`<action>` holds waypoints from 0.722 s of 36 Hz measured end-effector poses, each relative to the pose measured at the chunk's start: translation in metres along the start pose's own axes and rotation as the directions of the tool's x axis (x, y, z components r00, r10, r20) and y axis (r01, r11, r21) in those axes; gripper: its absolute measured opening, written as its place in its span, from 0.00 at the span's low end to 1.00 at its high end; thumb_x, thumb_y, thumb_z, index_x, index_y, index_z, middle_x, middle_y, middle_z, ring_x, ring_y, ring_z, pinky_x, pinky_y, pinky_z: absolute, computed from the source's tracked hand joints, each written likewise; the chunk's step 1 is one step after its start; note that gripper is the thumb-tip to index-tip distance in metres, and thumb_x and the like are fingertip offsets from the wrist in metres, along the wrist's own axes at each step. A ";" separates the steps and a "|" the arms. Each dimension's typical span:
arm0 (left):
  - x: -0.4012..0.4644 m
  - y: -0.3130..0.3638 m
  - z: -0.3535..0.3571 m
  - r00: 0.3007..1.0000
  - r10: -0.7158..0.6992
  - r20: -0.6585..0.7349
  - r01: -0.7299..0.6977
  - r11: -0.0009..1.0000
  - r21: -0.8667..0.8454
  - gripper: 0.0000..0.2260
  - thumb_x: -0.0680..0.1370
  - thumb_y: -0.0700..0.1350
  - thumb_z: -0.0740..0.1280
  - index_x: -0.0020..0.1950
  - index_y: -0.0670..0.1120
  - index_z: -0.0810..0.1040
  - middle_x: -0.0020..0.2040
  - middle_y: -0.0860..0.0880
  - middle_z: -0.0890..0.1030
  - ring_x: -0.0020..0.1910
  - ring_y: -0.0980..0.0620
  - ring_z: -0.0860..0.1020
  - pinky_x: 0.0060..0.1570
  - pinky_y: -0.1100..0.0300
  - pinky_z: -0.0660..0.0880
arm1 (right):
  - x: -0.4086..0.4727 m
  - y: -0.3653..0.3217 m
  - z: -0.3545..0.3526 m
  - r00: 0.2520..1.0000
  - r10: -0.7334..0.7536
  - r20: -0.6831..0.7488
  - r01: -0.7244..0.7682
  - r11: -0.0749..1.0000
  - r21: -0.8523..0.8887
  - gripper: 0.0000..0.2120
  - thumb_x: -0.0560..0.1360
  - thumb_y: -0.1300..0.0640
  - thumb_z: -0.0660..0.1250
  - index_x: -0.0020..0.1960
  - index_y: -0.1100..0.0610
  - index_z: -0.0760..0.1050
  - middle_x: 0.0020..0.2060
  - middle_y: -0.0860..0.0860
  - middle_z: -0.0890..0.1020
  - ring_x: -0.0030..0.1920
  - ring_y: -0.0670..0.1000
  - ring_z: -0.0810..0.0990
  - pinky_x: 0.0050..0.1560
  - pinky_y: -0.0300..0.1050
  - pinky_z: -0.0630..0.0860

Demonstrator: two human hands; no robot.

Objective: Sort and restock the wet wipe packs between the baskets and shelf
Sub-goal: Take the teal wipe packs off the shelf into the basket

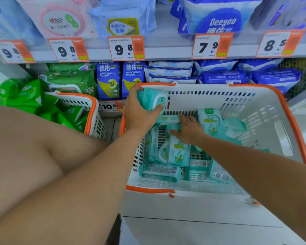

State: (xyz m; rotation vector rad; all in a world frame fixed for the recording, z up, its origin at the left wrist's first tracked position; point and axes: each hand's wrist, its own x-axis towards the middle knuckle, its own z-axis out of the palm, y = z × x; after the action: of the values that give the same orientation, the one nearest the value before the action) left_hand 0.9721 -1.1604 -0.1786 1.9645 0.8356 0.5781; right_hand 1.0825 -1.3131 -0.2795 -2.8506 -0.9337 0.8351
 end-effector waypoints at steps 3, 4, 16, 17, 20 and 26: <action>-0.001 -0.001 0.000 0.999 0.011 0.030 -0.012 1.000 0.012 0.29 0.66 0.51 0.80 0.59 0.54 0.67 0.51 0.55 0.73 0.45 0.59 0.75 0.41 0.65 0.75 | 0.006 0.001 -0.006 0.999 0.046 0.020 -0.045 0.999 -0.028 0.44 0.75 0.26 0.51 0.81 0.51 0.45 0.75 0.54 0.66 0.76 0.59 0.60 0.70 0.60 0.63; -0.001 -0.001 0.000 1.000 0.004 0.027 -0.005 1.000 0.009 0.29 0.66 0.52 0.80 0.59 0.54 0.67 0.51 0.55 0.73 0.45 0.59 0.75 0.41 0.65 0.74 | 0.008 -0.002 -0.009 0.998 0.064 0.028 -0.063 0.998 -0.014 0.42 0.76 0.28 0.54 0.81 0.50 0.48 0.73 0.54 0.69 0.74 0.60 0.64 0.68 0.60 0.65; 0.012 0.007 0.006 0.946 -0.321 0.038 0.316 0.894 -0.318 0.30 0.65 0.46 0.82 0.60 0.54 0.68 0.53 0.54 0.78 0.50 0.52 0.81 0.49 0.52 0.82 | 0.050 -0.045 -0.015 0.986 0.144 0.089 -0.149 0.988 0.050 0.24 0.72 0.45 0.70 0.66 0.48 0.71 0.56 0.51 0.80 0.59 0.57 0.78 0.71 0.68 0.57; 0.012 0.009 0.005 0.938 -0.343 0.045 0.337 0.881 -0.332 0.31 0.65 0.46 0.82 0.61 0.54 0.69 0.53 0.54 0.78 0.49 0.52 0.81 0.48 0.50 0.82 | 0.052 -0.043 -0.015 0.987 0.135 0.091 -0.140 0.989 0.053 0.23 0.72 0.48 0.70 0.65 0.49 0.73 0.55 0.51 0.81 0.58 0.57 0.78 0.70 0.67 0.58; 0.013 0.020 0.001 0.911 -0.403 0.085 0.404 0.835 -0.373 0.31 0.66 0.44 0.81 0.63 0.52 0.69 0.52 0.55 0.78 0.49 0.51 0.82 0.47 0.47 0.83 | 0.049 -0.032 -0.025 0.997 0.026 0.071 -0.030 0.998 0.056 0.22 0.71 0.51 0.72 0.64 0.49 0.76 0.55 0.52 0.81 0.57 0.58 0.79 0.65 0.62 0.68; 0.018 0.061 -0.018 0.907 -0.408 0.105 0.416 0.828 -0.376 0.29 0.68 0.44 0.80 0.63 0.52 0.69 0.51 0.54 0.78 0.46 0.51 0.81 0.38 0.54 0.83 | -0.001 0.008 -0.109 0.980 -0.194 0.048 0.172 0.941 0.290 0.20 0.72 0.46 0.75 0.55 0.60 0.82 0.38 0.52 0.80 0.37 0.49 0.78 0.40 0.43 0.72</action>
State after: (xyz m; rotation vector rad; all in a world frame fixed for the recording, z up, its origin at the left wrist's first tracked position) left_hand 0.9912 -1.1593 -0.1157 1.3669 1.0099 0.4246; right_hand 1.1410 -1.3052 -0.1871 -2.4616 -0.9784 0.9736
